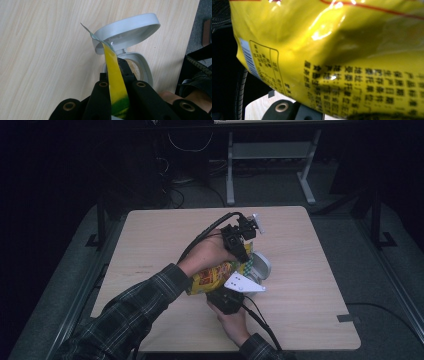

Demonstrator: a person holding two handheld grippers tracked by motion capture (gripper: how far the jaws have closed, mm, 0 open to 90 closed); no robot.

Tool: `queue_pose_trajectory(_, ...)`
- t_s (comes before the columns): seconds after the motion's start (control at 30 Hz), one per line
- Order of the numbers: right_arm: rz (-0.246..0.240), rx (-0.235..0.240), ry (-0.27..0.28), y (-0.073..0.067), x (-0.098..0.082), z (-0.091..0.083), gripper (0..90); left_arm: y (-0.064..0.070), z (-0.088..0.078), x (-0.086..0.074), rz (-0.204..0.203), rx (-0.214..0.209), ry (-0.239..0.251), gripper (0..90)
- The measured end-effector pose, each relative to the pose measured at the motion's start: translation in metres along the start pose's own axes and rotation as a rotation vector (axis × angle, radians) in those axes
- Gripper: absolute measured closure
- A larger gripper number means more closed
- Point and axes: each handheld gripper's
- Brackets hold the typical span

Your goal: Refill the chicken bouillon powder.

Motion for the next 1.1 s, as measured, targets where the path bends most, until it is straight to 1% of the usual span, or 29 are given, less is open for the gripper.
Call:
queue_pose_trajectory(0.3,-0.006,0.003,-0.012,0.000,-0.001,0.000,89.8,-0.001,-0.001,-0.004,-0.006,-0.005,0.013,89.7)
queue_pose_trajectory(0.37,-0.013,0.004,-0.017,-0.001,-0.002,0.000,89.8,-0.001,-0.001,-0.006,-0.016,-0.010,0.022,89.7)
queue_pose_trajectory(0.5,-0.024,0.009,-0.015,-0.002,-0.002,0.002,89.8,-0.001,-0.004,-0.009,-0.020,-0.012,0.044,89.7)
queue_pose_trajectory(0.53,-0.027,0.009,-0.017,-0.002,-0.002,0.002,89.8,-0.001,-0.006,-0.010,-0.015,-0.013,0.042,89.7)
queue_pose_trajectory(0.6,-0.033,0.010,-0.020,-0.003,-0.002,0.002,89.8,0.000,-0.006,-0.012,-0.021,-0.012,0.054,89.7)
queue_pose_trajectory(0.63,-0.034,0.011,-0.021,-0.004,-0.002,0.002,89.8,-0.001,-0.007,-0.012,-0.016,-0.014,0.051,89.7)
queue_pose_trajectory(0.83,-0.035,0.015,-0.037,-0.004,-0.004,0.003,89.7,-0.002,-0.007,-0.018,-0.029,-0.020,0.082,89.8)
queue_pose_trajectory(0.87,-0.036,0.013,-0.042,-0.004,-0.004,0.003,89.8,-0.002,-0.008,-0.019,-0.029,-0.027,0.081,89.7)
queue_pose_trajectory(1.07,-0.048,0.013,-0.059,-0.006,-0.005,0.003,89.8,-0.004,-0.013,-0.027,-0.039,-0.054,0.122,89.8)
queue_pose_trajectory(1.1,-0.049,0.015,-0.060,-0.006,-0.006,0.004,89.8,-0.004,-0.014,-0.028,-0.045,-0.060,0.132,89.7)
Point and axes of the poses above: each handheld gripper's, and its own axes: z roughly forward along the jaws, x roughly out of its top, y roughly to its right, and after that the axes turned 6 degrees about y, right-handed
